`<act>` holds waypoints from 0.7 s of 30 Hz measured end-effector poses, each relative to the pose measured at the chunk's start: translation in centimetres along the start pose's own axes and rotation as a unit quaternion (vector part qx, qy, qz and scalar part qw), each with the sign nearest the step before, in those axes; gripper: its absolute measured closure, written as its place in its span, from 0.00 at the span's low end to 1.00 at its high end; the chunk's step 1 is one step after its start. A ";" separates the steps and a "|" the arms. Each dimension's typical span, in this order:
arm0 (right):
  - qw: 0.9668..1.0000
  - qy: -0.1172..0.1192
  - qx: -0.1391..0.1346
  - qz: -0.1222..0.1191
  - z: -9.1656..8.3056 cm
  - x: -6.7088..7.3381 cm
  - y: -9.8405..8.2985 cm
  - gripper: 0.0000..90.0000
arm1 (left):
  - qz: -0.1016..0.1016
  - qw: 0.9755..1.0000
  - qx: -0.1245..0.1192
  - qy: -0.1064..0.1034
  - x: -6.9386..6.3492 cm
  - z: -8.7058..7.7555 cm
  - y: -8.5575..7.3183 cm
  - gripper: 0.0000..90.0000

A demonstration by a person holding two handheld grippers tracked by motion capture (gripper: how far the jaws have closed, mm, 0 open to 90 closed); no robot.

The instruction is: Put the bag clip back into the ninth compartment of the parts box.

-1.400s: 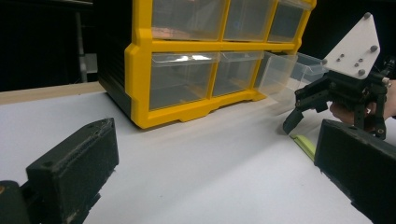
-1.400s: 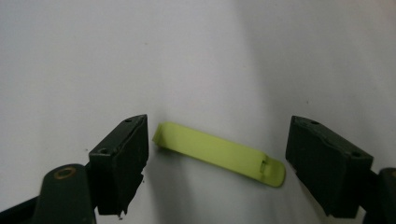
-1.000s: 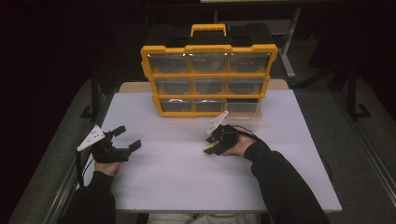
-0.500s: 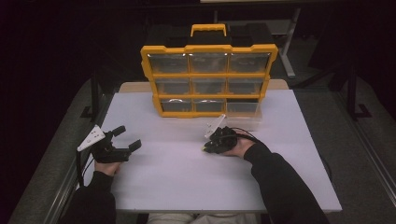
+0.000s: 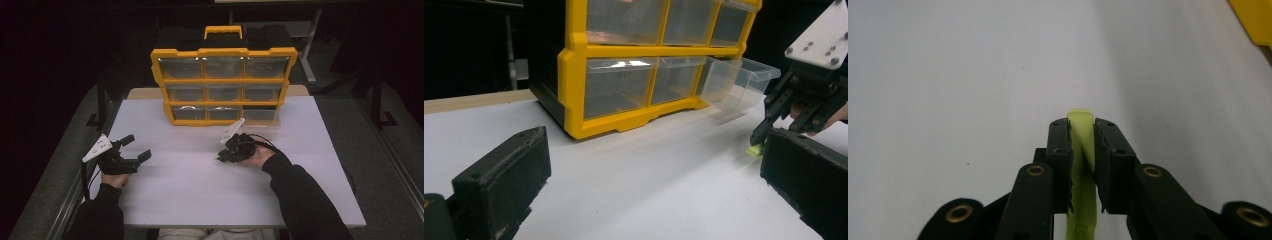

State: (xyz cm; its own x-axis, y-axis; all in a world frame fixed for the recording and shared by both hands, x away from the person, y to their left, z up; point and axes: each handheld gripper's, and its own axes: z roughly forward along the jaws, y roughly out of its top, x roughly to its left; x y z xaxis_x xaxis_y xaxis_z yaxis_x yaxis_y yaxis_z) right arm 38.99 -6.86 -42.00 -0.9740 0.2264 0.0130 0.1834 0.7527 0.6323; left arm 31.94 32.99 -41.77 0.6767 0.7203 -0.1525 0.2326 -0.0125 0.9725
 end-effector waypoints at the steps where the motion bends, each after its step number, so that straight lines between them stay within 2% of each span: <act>1: 1.000 0.000 -0.004 0.003 -0.2 0.0 0.0 0.85 | 0.000 1.000 0.000 0.000 0.0 0.0 0.0 0.00; 5: 1.000 0.004 -0.016 0.020 -0.8 -0.1 0.2 0.85 | 0.000 1.000 0.000 0.000 0.0 0.0 0.0 0.00; 6: 0.999 0.015 -0.031 0.033 -1.2 -0.2 0.3 0.85 | 0.000 1.000 0.000 0.000 0.0 0.0 0.0 0.00; 8: 0.998 0.021 -0.039 0.041 -1.5 -0.3 0.4 0.85 | 0.000 1.000 0.000 0.000 0.0 0.0 0.0 0.00; 21: 0.997 0.015 -0.057 0.053 -2.8 -0.5 0.6 0.85 | -0.002 1.000 0.001 0.002 0.0 0.0 0.0 0.00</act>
State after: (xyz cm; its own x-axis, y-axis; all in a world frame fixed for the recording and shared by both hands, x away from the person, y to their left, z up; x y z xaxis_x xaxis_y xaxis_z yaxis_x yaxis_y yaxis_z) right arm 39.26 -8.24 -39.42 -0.9537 0.2812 0.1067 0.2710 0.6497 0.7102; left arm 31.97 32.97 -41.81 0.6733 0.7226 -0.1564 0.2377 -0.0112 0.9713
